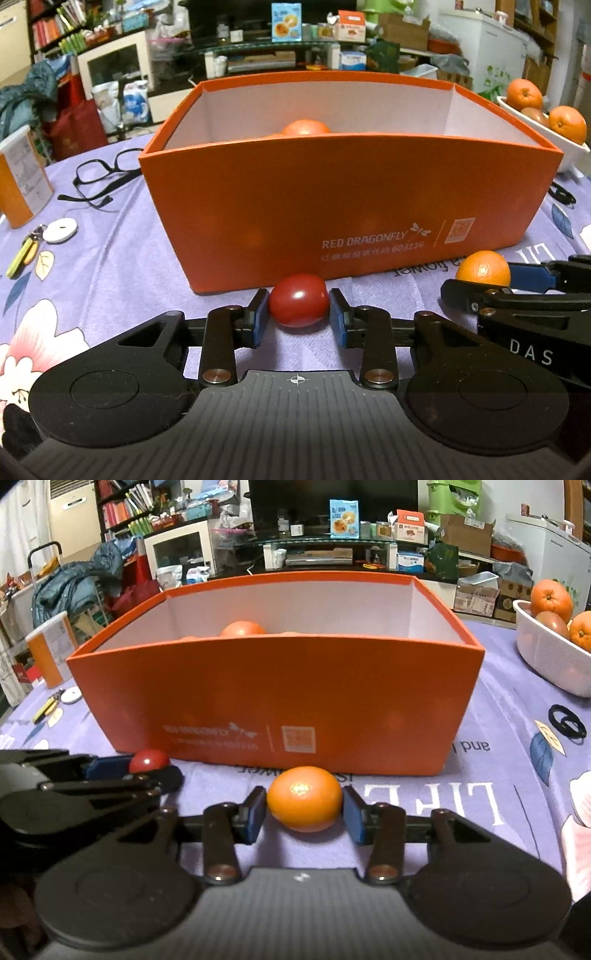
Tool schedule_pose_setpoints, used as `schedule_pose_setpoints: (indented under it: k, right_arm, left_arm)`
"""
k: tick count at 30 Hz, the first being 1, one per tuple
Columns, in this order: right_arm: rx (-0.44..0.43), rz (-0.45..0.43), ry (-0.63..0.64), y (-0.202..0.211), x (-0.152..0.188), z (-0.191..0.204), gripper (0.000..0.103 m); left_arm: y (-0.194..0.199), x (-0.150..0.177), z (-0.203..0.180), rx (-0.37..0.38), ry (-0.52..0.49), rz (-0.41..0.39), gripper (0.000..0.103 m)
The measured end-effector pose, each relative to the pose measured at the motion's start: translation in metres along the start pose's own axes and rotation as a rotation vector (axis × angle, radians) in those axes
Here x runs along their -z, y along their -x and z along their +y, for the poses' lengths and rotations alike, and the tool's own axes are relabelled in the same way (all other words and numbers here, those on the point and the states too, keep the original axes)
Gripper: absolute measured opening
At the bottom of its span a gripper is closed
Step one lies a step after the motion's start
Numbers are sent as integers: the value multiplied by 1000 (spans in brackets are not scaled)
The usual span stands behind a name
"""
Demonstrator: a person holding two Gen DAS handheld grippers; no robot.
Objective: Organize fruits
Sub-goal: 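Close the left gripper on a red cherry tomato while the right gripper grasps a tangerine, then carry the tomato with the left gripper while the right gripper carries the tangerine over the box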
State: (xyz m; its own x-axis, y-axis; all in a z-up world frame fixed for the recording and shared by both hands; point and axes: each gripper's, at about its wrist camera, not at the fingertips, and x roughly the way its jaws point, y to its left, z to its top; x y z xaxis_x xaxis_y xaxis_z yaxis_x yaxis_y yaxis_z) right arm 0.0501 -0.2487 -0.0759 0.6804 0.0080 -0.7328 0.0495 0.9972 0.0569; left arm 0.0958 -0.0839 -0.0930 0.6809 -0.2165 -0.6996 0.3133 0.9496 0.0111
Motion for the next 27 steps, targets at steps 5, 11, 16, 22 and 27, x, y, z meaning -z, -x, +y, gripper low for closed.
schedule_pose_setpoints:
  k: [5, 11, 16, 22, 27]
  right_arm:
    - [7, -11, 14, 5, 0, 0, 48]
    - [9, -4, 27, 8, 0, 2, 48]
    - [1, -10, 32, 14, -1, 5, 48]
    - [-20, -28, 42, 27, -1, 10, 48]
    - [-48, -65, 50, 52, -3, 11, 48]
  left_arm:
    - [12, -5, 1, 9, 25, -5, 2]
    - [15, -8, 1, -16, 23, 16, 2]
    - [24, -11, 2, -20, 26, 9, 2]
    - [42, -17, 1, -13, 29, -14, 2]
    - [72, -22, 5, 32, 50, -66, 2]
